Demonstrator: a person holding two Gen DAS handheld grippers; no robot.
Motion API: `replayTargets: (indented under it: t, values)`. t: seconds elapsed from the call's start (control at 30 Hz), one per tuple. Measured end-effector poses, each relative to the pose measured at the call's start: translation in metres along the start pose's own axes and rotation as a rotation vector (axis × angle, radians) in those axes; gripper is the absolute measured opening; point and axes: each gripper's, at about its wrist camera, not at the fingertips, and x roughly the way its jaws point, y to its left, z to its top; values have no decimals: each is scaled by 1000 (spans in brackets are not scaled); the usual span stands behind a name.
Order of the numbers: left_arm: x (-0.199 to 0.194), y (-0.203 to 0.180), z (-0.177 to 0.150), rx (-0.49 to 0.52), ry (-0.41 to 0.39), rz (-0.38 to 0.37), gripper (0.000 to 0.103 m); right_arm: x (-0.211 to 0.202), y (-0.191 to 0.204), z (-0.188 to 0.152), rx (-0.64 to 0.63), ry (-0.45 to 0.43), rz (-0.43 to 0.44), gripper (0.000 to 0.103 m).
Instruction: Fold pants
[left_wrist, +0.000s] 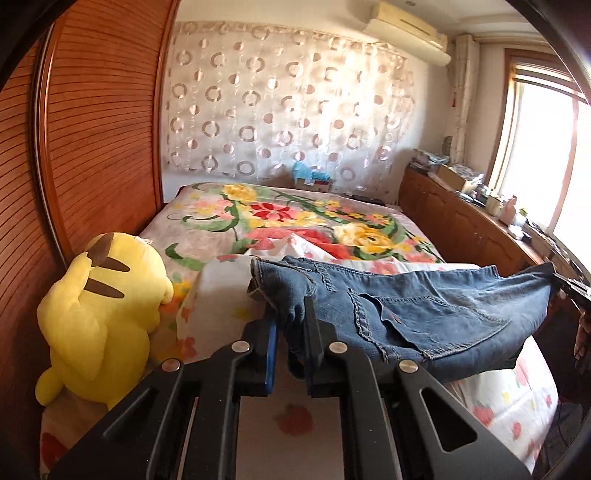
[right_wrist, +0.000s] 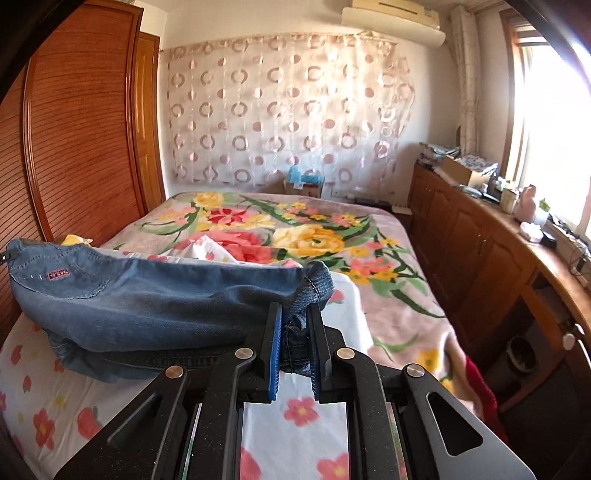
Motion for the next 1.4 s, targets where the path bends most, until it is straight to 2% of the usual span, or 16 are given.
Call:
replayTargets:
  t: [0.23, 0.4, 0.57, 0.7, 0.8, 0.93, 1.07, 1.1, 1.17, 1.27, 1.3, 1.33, 1.4]
  values:
    - [-43, -19, -31, 16, -25, -64, 12, -54, -6, -35, 20, -16, -18, 13]
    - [-52, -21, -69, 19, 27, -61, 12, -84, -5, -62, 33, 2, -11, 13]
    - [-40, -24, -105, 29, 126, -29, 14, -73, -1, -102, 95, 118, 29, 14]
    - [-30, -21, -121, 43, 186, 0, 15, -63, 1, -123, 133, 156, 35, 14]
    - [-34, -22, -124, 48, 188, -2, 17, -56, -2, -128, 169, 173, 50, 14]
    - [-40, -21, -126, 67, 184, 18, 26, -51, -9, -128, 179, 183, 54, 14]
    - [-51, -22, -124, 59, 180, 14, 29, -54, -16, -132, 193, 188, 59, 16]
    - [-55, -21, -122, 58, 168, 10, 30, -57, -16, -129, 192, 186, 58, 17]
    - [-64, -26, -118, 71, 142, 10, 47, -63, -15, -131, 191, 180, 53, 18]
    - [-73, -34, -112, 85, 108, -11, 62, -63, -12, -133, 191, 172, 51, 18]
    - [-73, -36, -110, 88, 106, -19, 73, -64, -12, -132, 191, 168, 50, 19]
    - [-72, -38, -109, 89, 102, -33, 80, -63, -12, -132, 193, 166, 50, 21]
    - [-68, -45, -108, 93, 107, -54, 81, -64, -11, -132, 195, 163, 48, 26]
